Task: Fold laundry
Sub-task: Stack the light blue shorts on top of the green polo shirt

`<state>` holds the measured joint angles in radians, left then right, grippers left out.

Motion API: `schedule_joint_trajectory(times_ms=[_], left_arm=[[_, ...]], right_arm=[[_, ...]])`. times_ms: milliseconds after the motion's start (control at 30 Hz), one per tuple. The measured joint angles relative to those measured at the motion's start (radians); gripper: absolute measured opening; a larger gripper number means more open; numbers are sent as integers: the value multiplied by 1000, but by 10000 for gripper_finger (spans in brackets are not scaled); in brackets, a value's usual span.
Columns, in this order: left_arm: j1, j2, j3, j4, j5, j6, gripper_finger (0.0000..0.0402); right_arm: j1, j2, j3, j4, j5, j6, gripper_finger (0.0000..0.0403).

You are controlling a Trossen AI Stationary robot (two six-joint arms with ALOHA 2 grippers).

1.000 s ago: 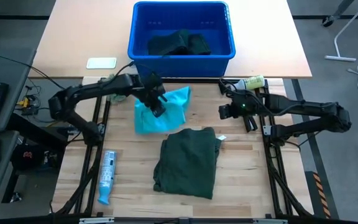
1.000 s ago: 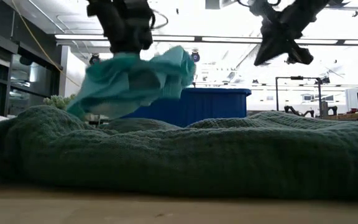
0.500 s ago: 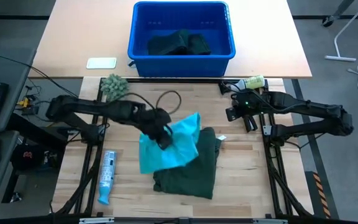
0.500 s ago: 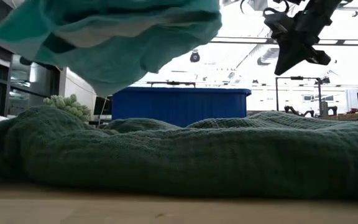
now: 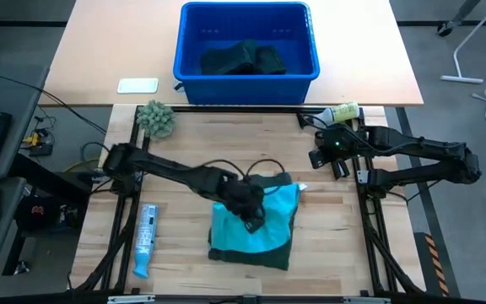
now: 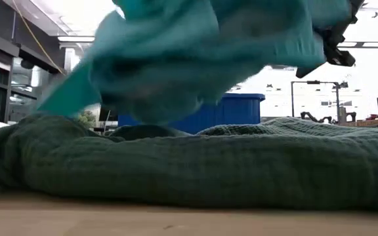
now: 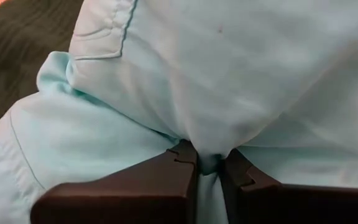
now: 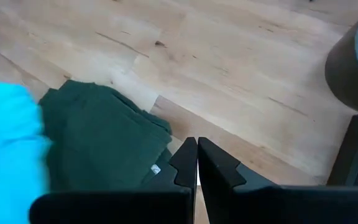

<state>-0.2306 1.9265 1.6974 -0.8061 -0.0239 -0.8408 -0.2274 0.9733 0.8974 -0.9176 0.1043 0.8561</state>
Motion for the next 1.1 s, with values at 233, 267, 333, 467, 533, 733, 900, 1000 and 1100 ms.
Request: schedule_joint_trajectory(times_ms=[233,267,333,467,533,733,900,1000,1100], left_arm=[[5,108,0,51,-12,3,1],[7,122,0,74,-11,13,4],[10,149,0,123,4,15,14],[20,188,1,252,105,15,52],[22,189,1,284,150,23,78],[43,187,2,366,167,58,159],[75,187,28,357,170,50,208],[88,187,68,311,171,39,227],[104,185,107,262,165,44,235]], right_arm=[[28,0,0,1,19,38,0],[31,0,0,1,24,43,0],[33,0,0,1,27,43,0],[33,0,0,2,27,42,0],[33,0,0,1,27,41,0],[33,0,0,1,26,16,0],[33,1,0,1,22,-5,0],[33,1,0,1,22,-25,0],[33,1,0,1,22,-27,0]])
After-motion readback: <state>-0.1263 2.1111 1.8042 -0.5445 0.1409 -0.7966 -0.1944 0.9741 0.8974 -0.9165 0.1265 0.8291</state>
